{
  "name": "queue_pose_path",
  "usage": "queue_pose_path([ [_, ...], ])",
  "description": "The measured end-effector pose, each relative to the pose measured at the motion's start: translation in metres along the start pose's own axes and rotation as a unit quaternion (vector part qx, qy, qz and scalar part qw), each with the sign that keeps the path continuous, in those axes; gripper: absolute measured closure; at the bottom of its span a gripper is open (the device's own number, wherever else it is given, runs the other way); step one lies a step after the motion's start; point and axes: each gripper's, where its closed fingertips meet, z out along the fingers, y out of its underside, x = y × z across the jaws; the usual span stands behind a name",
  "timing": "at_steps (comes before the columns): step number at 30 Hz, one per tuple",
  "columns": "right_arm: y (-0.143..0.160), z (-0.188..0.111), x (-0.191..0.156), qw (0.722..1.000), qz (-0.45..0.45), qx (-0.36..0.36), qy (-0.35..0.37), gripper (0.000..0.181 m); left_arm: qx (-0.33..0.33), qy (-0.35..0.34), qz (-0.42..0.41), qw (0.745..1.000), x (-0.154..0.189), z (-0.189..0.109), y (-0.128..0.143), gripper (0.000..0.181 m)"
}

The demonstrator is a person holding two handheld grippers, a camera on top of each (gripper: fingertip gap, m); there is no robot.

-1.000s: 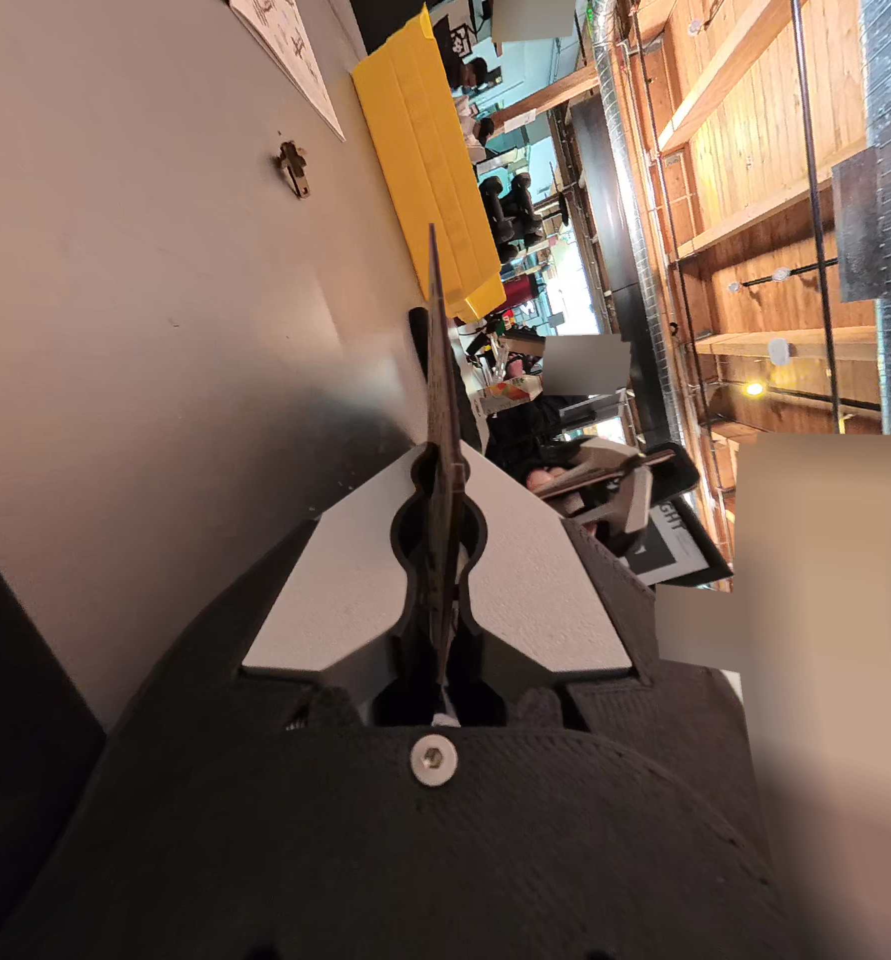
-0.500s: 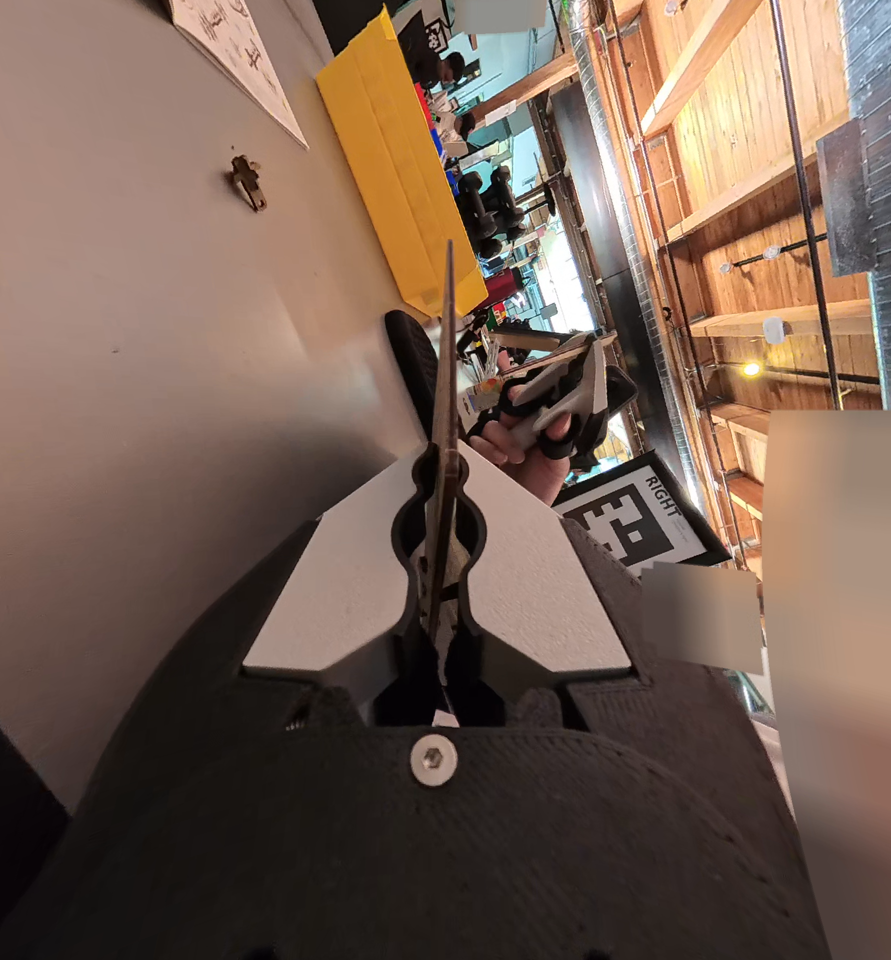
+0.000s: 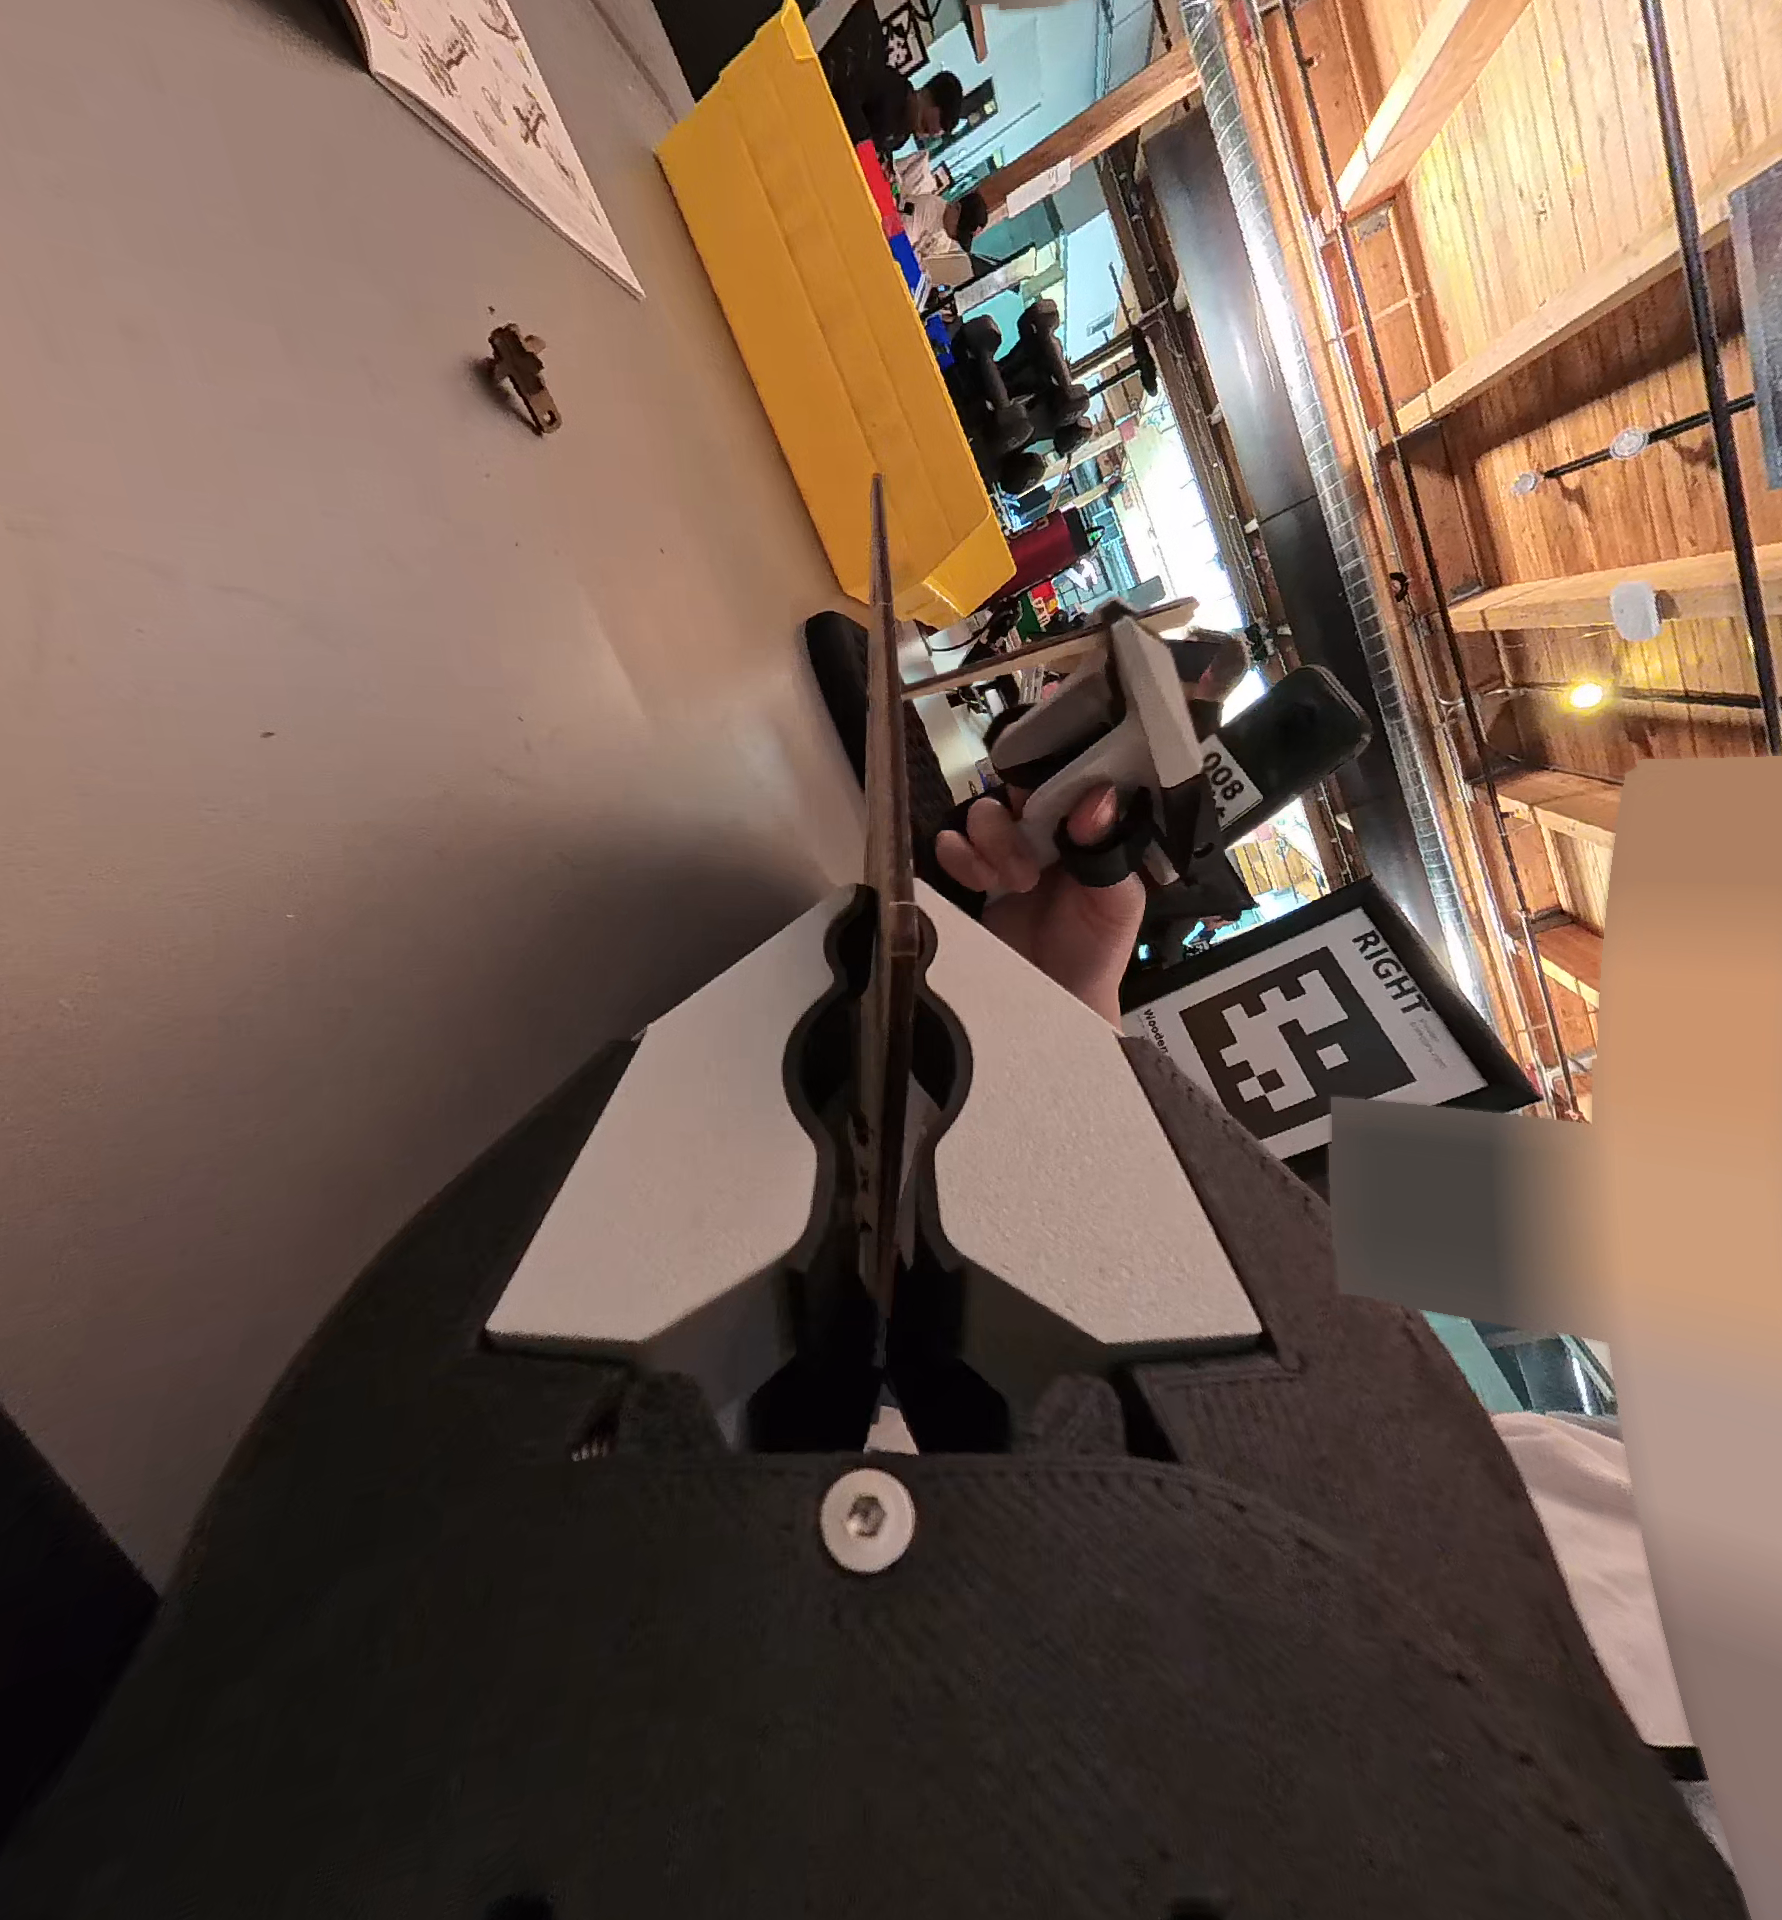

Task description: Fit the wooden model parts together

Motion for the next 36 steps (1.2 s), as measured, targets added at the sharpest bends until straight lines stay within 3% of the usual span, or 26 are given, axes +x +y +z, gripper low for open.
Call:
queue_pose_path([
  [4, 0.014, 0.005, 0.007, 0.999, 0.044, -0.029, 0.006, 0.179, -0.008, 0.004, 0.003, 1.0, 0.001, 0.002, 0.002, 0.18],
  [7, 0.016, 0.005, 0.018, 0.989, 0.148, -0.008, 0.008, 0.179, -0.007, 0.009, -0.009, 1.0, -0.001, 0.003, 0.001, 0.179],
  [13, 0.024, -0.005, 0.041, 0.932, 0.356, 0.062, -0.002, 0.179, -0.033, 0.028, -0.026, 0.999, -0.001, 0.008, 0.005, 0.172],
  [26, 0.02, -0.013, 0.038, 0.921, 0.378, 0.098, -0.004, 0.178, -0.039, 0.08, -0.005, 0.996, 0.015, 0.007, 0.011, 0.141],
  [30, 0.018, -0.016, 0.041, 0.92, 0.377, 0.107, 0.003, 0.178, -0.042, 0.087, 0.013, 0.995, 0.021, -0.007, 0.016, 0.138],
  [36, 0.015, -0.019, 0.05, 0.919, 0.374, 0.123, 0.013, 0.178, -0.087, 0.055, 0.014, 0.995, 0.014, -0.017, 0.046, 0.153],
])
